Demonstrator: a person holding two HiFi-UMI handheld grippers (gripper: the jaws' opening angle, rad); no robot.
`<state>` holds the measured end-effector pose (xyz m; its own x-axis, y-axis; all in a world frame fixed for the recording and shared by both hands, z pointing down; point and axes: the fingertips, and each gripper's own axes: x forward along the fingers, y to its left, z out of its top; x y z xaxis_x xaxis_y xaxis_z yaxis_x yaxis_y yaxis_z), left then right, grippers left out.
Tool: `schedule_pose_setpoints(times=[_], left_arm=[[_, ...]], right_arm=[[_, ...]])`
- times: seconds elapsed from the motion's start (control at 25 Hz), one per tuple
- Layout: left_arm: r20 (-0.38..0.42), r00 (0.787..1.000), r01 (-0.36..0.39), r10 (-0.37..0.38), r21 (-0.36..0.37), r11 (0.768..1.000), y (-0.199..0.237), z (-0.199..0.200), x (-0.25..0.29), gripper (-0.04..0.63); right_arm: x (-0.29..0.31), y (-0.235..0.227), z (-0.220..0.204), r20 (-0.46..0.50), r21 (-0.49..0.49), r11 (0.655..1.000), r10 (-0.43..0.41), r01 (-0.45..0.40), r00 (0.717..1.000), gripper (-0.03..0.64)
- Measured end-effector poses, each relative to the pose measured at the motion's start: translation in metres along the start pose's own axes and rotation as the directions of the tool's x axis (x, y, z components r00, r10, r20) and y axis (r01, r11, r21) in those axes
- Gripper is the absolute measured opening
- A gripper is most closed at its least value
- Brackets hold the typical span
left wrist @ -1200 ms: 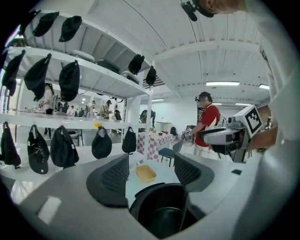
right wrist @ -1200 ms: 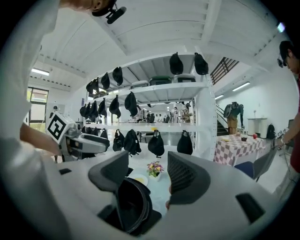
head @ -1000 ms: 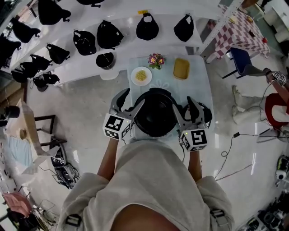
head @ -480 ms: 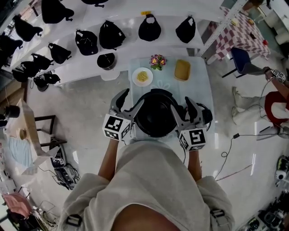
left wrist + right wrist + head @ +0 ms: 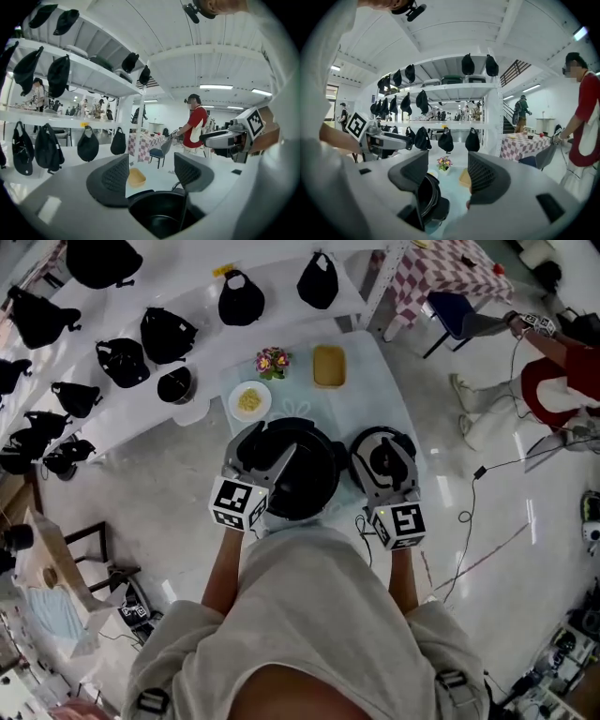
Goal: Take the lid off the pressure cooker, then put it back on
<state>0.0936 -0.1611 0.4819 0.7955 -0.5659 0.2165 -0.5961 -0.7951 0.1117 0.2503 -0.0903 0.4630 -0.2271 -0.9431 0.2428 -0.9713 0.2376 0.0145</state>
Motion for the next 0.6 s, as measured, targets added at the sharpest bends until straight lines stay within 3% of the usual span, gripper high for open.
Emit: schedule_pose_setpoints(times=[0.36, 0.6], left_arm=[[-0.028, 0.993, 0.117, -0.116, 0.021, 0.993, -0.047, 0.000, 0.037, 0.296], [-0.040, 0.992, 0.123, -0.122, 0.027, 0.992, -0.054, -0.001, 0.038, 0.296]], right_arm=[[-0.037, -0.053, -0.058, -0.141, 0.043, 0.994, -0.094, 0.101, 0.986, 0.270], [-0.017, -0.084, -0.144, -0.355, 0.098, 0.992, -0.038, 0.078, 0.934, 0.282]])
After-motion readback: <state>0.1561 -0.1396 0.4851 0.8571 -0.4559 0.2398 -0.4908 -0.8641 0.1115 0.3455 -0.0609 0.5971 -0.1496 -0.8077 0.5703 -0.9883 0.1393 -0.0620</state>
